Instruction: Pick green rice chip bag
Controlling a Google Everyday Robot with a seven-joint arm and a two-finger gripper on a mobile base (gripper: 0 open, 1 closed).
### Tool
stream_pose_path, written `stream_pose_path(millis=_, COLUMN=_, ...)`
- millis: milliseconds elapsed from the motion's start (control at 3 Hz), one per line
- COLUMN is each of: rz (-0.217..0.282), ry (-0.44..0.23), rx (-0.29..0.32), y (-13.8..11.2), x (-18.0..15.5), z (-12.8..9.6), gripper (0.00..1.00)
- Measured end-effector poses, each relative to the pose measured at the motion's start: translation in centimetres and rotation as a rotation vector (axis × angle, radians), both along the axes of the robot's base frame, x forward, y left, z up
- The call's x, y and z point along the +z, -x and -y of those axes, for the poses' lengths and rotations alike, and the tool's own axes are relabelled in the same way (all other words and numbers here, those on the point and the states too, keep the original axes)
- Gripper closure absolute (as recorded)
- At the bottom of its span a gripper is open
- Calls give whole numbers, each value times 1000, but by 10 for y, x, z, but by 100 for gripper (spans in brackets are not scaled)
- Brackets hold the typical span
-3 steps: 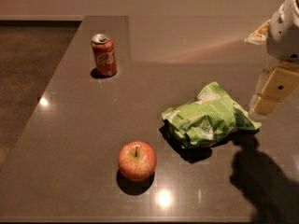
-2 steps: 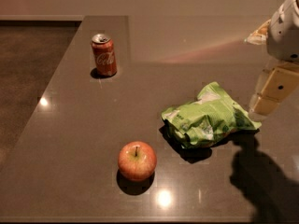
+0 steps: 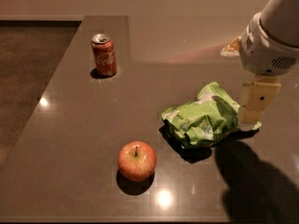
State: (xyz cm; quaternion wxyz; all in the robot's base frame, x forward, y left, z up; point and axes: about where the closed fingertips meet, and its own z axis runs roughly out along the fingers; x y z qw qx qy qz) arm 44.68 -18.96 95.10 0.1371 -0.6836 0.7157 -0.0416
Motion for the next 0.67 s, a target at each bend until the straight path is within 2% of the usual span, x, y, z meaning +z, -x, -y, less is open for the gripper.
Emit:
stream_pose_path(millis=333, rz=-46, ry=17, rx=108, y=-7, x=-23, z=-14, gripper=0)
stream_pose_path(millis=667, rz=-98, ry=24, rx=184, y=-7, x=-48, z=-23, gripper=0)
